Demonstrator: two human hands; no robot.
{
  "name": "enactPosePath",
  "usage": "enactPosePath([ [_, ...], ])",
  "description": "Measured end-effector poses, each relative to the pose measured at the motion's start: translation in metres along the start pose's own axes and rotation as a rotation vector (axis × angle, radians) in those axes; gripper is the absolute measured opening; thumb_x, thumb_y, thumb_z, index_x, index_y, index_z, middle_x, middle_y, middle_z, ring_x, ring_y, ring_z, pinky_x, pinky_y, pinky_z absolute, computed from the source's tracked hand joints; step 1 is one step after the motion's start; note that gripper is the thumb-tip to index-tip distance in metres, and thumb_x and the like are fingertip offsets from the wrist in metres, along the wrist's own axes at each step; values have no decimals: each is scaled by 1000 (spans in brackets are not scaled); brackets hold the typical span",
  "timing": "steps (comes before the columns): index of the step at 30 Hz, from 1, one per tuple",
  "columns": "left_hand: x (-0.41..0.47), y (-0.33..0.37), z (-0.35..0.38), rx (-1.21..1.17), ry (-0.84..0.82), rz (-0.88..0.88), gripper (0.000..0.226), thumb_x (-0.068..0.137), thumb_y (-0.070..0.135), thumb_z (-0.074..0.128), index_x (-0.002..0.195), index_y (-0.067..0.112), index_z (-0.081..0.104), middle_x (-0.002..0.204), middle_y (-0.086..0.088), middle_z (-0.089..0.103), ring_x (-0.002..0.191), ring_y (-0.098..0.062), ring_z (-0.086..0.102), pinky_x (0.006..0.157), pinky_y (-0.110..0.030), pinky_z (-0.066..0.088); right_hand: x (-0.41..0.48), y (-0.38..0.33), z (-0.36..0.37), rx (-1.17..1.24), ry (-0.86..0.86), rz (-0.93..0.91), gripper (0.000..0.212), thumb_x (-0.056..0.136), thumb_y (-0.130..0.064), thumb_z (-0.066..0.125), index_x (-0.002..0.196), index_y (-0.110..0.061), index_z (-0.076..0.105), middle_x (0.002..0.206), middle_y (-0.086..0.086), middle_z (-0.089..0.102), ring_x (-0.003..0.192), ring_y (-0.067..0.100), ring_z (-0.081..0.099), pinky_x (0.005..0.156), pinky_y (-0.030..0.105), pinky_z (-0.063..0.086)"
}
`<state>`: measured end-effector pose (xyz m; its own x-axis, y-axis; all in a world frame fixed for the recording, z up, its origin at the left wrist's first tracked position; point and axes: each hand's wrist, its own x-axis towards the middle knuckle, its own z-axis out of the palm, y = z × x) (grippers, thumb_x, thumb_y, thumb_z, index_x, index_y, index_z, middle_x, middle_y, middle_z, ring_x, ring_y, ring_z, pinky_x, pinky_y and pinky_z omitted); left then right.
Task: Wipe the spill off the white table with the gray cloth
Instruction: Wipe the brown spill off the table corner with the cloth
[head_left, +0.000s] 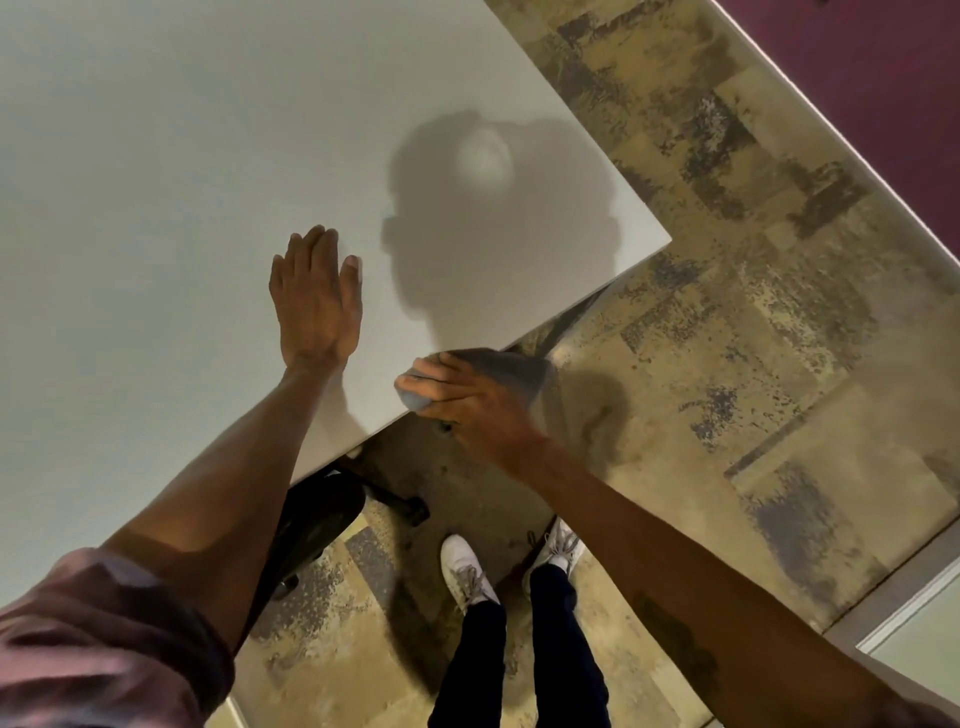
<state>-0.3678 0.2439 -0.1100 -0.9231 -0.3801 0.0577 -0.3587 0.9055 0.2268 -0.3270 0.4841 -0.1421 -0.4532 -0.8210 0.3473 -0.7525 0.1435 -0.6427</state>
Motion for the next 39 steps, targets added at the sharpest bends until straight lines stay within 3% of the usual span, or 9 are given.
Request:
enactPosePath([
  [7, 1, 1, -2, 77, -21, 0, 48, 109, 41, 23, 130, 8, 50, 135, -9, 56, 126, -33, 51, 102, -49, 43, -9, 32, -51, -111, -149, 29, 30, 88, -10, 58, 114, -4, 72, 127, 18, 66, 125, 43, 56, 120, 30, 18],
  [11, 1, 0, 1, 74, -5, 22, 47, 109, 42, 23, 128, 7, 49, 133, -10, 55, 123, -32, 50, 100, -50, 44, -21, 59, -94, -198, -151, 118, 39, 103, -20, 37, 116, -10, 73, 135, 12, 62, 135, 29, 48, 120, 31, 17],
  [16, 1, -2, 4, 65, 8, 24, 52, 109, 44, 22, 130, 6, 51, 134, -13, 57, 126, -35, 51, 101, -54, 45, -43, 96, -136, -251, -68, 227, 34, 85, 4, 63, 114, -10, 74, 138, 10, 60, 136, 32, 47, 122, 38, 20],
  [19, 0, -2, 6, 37, 19, 15, 54, 109, 46, 24, 136, 7, 50, 140, -13, 56, 131, -35, 50, 105, -54, 44, -56, 111, -162, -236, 4, 227, 19, 93, -10, 61, 96, 0, 77, 129, 23, 63, 128, 45, 52, 115, 54, 28],
  [24, -1, -2, 5, 20, 31, 18, 54, 108, 46, 29, 140, 7, 50, 142, -15, 56, 133, -36, 51, 107, -54, 44, -69, 130, -206, -397, 110, 523, 32, 78, 11, 61, 98, -7, 78, 135, 9, 63, 135, 24, 48, 121, 26, 22],
  [27, 1, 0, 3, 32, 43, 17, 55, 108, 46, 30, 138, 7, 52, 140, -14, 58, 129, -33, 54, 105, -51, 46, -82, 130, -224, -433, 369, 861, 43, 73, 13, 51, 99, -8, 77, 128, 6, 68, 123, 24, 61, 108, 24, 38],
  [31, 1, 0, 2, 2, 66, 12, 51, 107, 44, 37, 139, 7, 53, 143, -14, 56, 132, -33, 53, 107, -51, 45, -83, 131, -242, 28, 741, 1191, 43, 86, 11, 45, 118, 0, 69, 124, 12, 68, 105, 24, 66, 95, 32, 54],
  [34, 0, 1, 2, -15, 70, 3, 49, 106, 41, 42, 140, 8, 53, 145, -14, 55, 135, -32, 51, 109, -50, 44, -60, 130, -252, 642, 1067, 1189, 44, 86, 14, 41, 120, 1, 66, 123, 13, 67, 90, 24, 63, 80, 35, 52],
  [39, 0, 4, 0, -20, 78, -5, 47, 106, 39, 45, 140, 7, 54, 146, -14, 56, 136, -33, 51, 109, -50, 44, -23, 131, -256, 1289, 1143, 1224, 39, 92, -6, 36, 128, -13, 51, 83, 12, 54, 77, 26, 56, 85, 43, 53],
])
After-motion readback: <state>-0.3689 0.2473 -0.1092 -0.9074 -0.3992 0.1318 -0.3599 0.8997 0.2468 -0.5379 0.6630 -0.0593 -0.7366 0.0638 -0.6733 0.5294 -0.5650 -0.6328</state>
